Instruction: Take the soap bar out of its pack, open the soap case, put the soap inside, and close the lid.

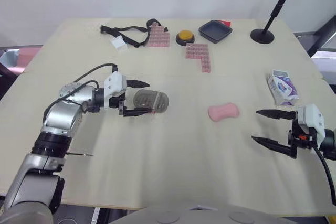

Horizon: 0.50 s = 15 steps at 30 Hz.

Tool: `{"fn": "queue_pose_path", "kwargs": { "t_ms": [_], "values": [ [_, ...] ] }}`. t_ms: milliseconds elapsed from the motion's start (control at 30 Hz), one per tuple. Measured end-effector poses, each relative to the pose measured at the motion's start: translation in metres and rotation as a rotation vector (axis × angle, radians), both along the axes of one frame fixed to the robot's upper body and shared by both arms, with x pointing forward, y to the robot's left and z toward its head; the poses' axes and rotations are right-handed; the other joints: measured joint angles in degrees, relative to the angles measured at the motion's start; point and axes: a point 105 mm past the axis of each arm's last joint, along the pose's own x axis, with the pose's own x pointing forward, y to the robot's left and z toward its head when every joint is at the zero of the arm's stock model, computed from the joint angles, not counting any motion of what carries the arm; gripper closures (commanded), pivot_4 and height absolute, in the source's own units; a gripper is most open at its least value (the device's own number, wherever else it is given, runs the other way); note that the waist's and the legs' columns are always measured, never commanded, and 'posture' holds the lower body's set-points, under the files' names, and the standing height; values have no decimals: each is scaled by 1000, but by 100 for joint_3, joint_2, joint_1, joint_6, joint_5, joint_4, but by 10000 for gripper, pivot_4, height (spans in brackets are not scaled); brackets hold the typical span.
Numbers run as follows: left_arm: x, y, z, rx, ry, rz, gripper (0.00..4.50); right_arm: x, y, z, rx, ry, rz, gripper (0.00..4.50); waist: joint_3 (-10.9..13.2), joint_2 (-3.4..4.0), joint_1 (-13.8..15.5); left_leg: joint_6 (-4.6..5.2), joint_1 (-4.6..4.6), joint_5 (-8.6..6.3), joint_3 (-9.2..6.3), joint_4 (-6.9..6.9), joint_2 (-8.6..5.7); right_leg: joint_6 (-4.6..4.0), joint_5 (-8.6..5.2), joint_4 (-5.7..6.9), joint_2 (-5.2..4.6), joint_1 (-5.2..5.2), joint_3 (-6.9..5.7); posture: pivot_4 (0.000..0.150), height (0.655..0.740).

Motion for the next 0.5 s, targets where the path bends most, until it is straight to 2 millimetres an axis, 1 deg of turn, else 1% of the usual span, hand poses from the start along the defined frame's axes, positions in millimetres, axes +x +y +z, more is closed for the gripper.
{"fn": "queue_pose_path", "kwargs": {
  "t_ms": [100, 233, 500],
  "values": [
    [11, 2, -7, 76, 14, -26, 0, 2, 0, 1, -1, -24, -2, 98, 0, -1, 9, 1, -4, 1, -1, 0, 2, -1, -1, 0, 0, -2, -5, 1500, 7338],
    [22, 1, -5, 115, 13, -41, 0, 1, 2, -1, 0, -17, 3, 98, -1, -3, 29, 3, -11, 0, 0, 0, 3, -7, -4, -3, -4, -2, -14, 1500, 7338],
    [25, 3, -21, 196, 35, -69, 0, -4, 1, -8, -1, 15, -6, 98, -1, -5, 30, 4, -17, -1, 1, 0, 13, -10, -6, -2, -3, -1, -26, 1500, 7338]
  ]
}}
